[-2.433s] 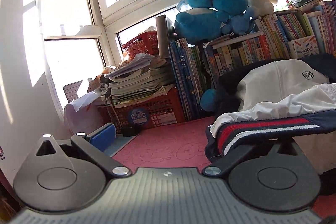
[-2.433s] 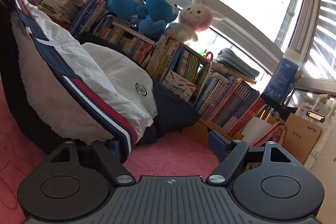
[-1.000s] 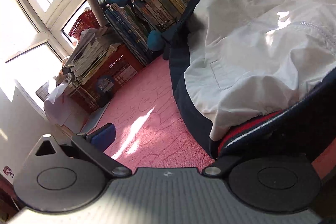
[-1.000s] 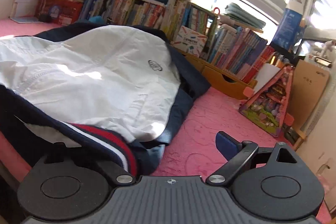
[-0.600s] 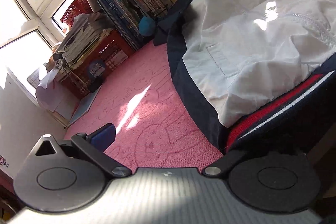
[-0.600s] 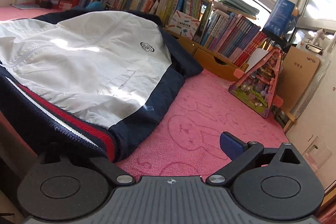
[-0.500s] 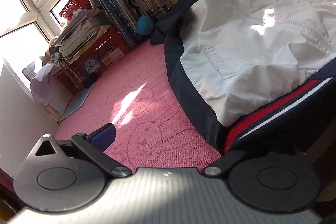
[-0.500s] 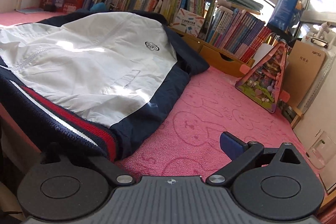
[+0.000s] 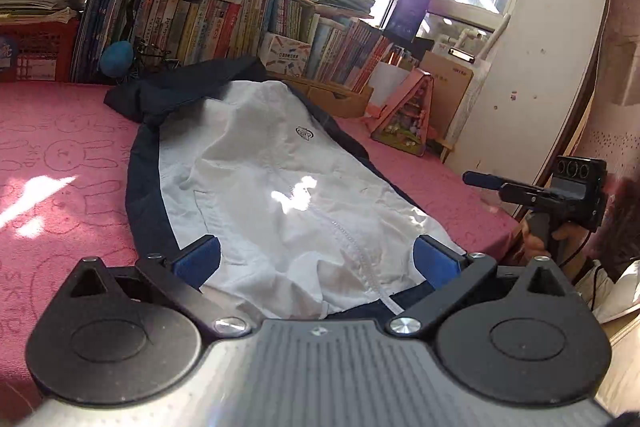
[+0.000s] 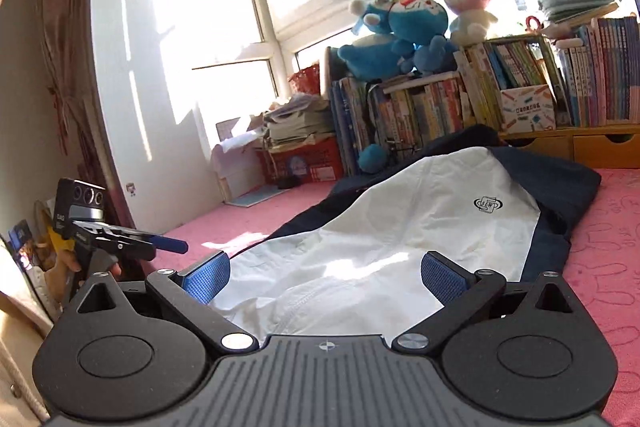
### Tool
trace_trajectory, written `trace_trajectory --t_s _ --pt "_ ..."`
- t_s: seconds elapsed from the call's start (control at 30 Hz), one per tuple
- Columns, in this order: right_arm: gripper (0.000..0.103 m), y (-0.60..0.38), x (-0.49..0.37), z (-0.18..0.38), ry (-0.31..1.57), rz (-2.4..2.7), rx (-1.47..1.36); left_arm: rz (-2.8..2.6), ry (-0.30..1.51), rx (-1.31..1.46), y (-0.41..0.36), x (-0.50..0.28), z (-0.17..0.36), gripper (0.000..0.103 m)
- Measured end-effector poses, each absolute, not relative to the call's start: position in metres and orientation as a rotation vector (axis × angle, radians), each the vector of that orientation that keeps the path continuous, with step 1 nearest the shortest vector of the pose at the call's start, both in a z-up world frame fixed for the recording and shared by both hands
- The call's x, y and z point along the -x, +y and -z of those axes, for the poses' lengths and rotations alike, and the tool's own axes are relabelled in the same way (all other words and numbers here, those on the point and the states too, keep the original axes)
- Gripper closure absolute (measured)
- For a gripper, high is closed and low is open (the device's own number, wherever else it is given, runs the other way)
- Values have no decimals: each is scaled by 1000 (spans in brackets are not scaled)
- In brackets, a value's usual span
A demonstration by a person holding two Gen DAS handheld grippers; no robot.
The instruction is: Fold clothes
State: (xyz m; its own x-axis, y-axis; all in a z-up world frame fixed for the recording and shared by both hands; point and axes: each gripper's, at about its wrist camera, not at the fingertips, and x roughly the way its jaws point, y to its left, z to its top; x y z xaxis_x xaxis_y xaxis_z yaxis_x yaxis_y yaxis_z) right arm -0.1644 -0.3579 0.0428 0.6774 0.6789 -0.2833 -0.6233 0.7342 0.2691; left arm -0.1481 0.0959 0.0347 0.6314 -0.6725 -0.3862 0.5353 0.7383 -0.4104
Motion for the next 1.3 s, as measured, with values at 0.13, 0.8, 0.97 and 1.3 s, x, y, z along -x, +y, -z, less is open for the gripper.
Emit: trace_trajectory --t_s 0.13,0.8,0.97,1.3 --pt "0 -310 95 -22 477 -558 -29 506 527 266 89 116 -33 0" --pt "0 -242 26 52 713 -384 151 -154 671 -232 -1 -131 28 61" --pt "0 -242 25 53 713 -384 150 -221 492 -129 15 -108 -1 96" --pt "0 -241 24 55 710 -397 156 -365 410 -147 80 -73 -21 82"
